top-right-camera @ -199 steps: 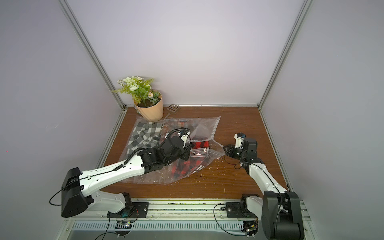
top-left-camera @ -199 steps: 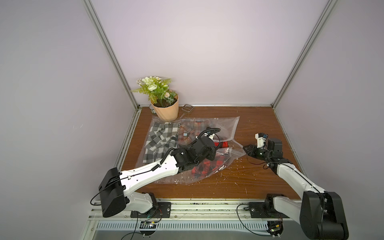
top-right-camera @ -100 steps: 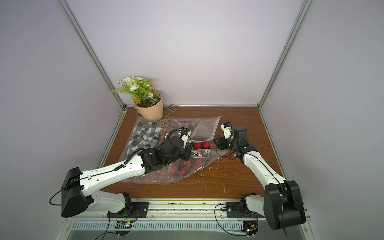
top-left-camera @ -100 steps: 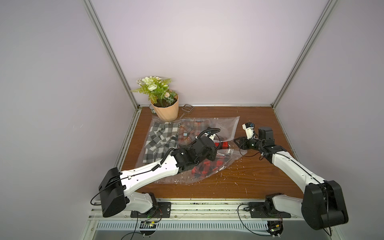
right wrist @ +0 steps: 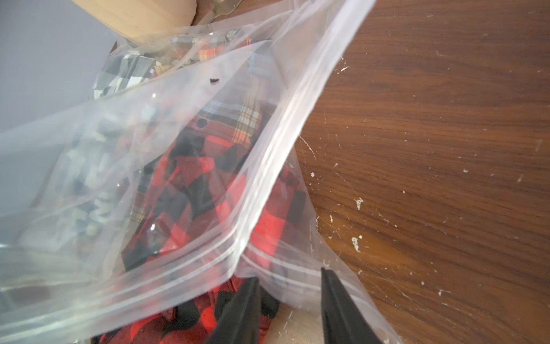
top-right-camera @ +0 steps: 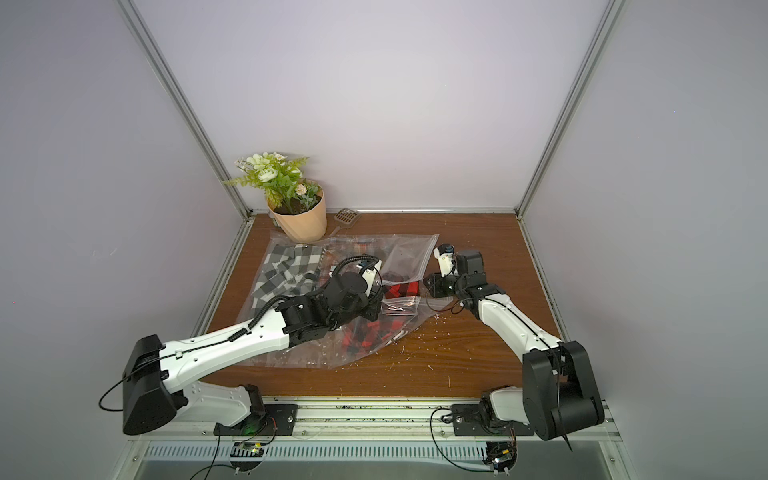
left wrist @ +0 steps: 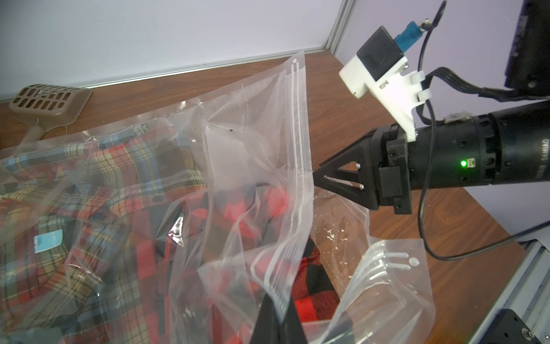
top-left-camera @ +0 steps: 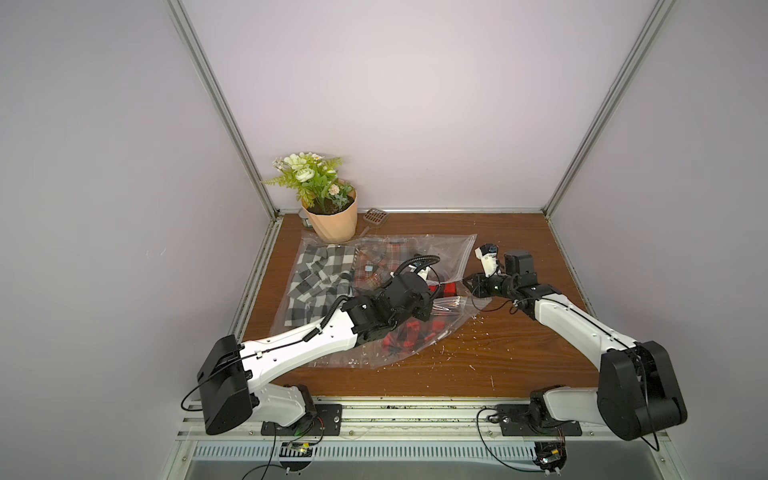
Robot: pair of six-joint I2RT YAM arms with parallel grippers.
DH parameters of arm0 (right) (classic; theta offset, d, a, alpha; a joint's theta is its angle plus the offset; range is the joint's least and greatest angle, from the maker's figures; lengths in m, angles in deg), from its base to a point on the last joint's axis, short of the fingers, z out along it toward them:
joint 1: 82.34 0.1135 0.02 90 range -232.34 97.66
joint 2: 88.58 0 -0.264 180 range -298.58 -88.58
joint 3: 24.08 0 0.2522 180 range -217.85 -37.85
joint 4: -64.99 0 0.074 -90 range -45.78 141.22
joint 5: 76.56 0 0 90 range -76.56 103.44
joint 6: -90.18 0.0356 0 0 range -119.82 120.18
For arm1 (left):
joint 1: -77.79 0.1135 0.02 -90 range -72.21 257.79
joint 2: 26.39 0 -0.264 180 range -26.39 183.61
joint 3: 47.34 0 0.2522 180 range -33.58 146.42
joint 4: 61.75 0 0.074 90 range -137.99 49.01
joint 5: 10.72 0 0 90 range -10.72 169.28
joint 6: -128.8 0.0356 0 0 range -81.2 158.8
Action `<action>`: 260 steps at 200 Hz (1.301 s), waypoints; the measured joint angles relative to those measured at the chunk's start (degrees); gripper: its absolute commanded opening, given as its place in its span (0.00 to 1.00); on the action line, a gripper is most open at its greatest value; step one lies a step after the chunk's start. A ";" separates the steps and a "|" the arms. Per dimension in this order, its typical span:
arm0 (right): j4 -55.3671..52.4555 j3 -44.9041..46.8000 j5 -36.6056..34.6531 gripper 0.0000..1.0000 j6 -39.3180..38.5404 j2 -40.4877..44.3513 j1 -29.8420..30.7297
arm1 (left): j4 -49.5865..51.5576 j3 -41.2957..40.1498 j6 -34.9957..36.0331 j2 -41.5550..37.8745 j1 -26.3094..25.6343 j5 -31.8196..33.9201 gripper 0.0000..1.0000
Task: Take the shirt out of the vacuum bag
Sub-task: Open the vacuum bag at the center of the board.
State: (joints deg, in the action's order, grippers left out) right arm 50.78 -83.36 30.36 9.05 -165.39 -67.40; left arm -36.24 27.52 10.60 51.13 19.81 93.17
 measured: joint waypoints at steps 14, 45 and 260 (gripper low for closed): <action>-0.48 -0.02 -0.42 0.48 -0.11 0.57 0.04 | 0.00 -0.02 0.00 0.00 0.02 -0.13 0.00; -1.25 0.76 -1.88 0.54 -0.04 5.95 0.09 | -0.09 -0.15 0.00 0.00 0.04 -0.35 0.00; -4.87 -3.98 -15.39 0.56 -9.18 -1.38 6.38 | -0.31 -0.20 0.00 0.02 0.20 -1.01 0.00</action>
State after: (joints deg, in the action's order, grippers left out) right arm 45.90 -87.34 14.98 -0.13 -166.77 -61.02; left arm -36.54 27.33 10.60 51.15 20.01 92.16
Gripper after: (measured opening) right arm 0.571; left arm 0.052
